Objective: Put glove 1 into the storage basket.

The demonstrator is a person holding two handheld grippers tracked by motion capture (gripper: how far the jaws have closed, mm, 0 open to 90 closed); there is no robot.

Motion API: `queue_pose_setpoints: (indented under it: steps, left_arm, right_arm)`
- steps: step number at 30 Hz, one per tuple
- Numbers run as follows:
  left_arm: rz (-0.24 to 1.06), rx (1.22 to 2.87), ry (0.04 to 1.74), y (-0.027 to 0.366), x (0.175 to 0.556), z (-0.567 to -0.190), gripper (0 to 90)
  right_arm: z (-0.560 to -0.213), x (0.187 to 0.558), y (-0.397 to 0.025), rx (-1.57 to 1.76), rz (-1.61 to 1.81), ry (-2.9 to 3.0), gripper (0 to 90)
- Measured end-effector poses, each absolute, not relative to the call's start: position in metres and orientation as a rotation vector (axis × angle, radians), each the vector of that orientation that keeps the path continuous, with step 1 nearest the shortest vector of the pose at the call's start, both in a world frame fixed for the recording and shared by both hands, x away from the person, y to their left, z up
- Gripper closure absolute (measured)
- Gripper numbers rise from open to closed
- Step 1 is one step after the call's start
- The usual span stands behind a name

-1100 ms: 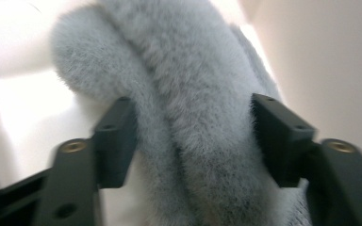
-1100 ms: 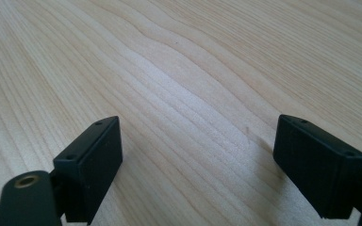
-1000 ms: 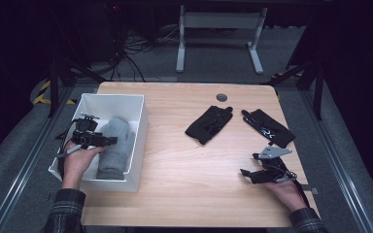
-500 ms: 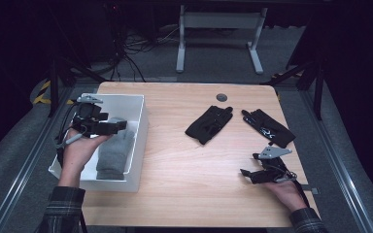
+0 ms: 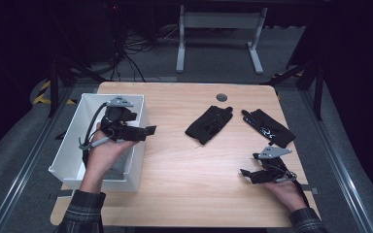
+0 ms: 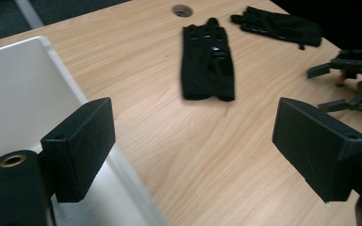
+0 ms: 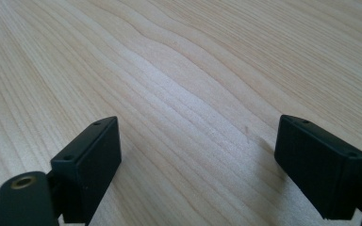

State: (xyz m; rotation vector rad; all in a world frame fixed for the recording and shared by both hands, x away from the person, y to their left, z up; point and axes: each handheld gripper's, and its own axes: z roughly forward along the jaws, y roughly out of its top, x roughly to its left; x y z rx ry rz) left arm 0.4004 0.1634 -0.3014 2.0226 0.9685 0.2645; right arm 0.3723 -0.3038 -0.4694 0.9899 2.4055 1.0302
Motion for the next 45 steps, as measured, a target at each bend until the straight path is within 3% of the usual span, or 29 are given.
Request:
queue_pose_setpoints:
  steps: [18,27,33,41,45]
  left_arm:
    - [0.234,2.071,0.820,0.077,0.376,-0.325,14.7]
    - [0.187,2.164,0.794,0.049,0.372,-0.371,14.6]
    - [0.168,2.203,0.782,0.043,0.368,-0.411,8.8]
    - [0.200,2.258,0.787,0.047,0.370,-0.442,0.1]
    - [0.198,2.296,0.795,0.053,0.367,-0.459,0.0]
  right_arm:
    - [-0.469,0.372,-0.304,0.991,1.028,2.408,15.4]
    - [-0.469,0.373,-0.304,0.990,1.033,2.414,15.0]
    - [-0.467,0.374,-0.304,0.996,1.015,2.432,15.7]
    - [-0.452,0.379,-0.303,0.977,1.020,2.436,26.8]
    - [-0.438,0.390,-0.306,0.964,1.002,2.419,42.0]
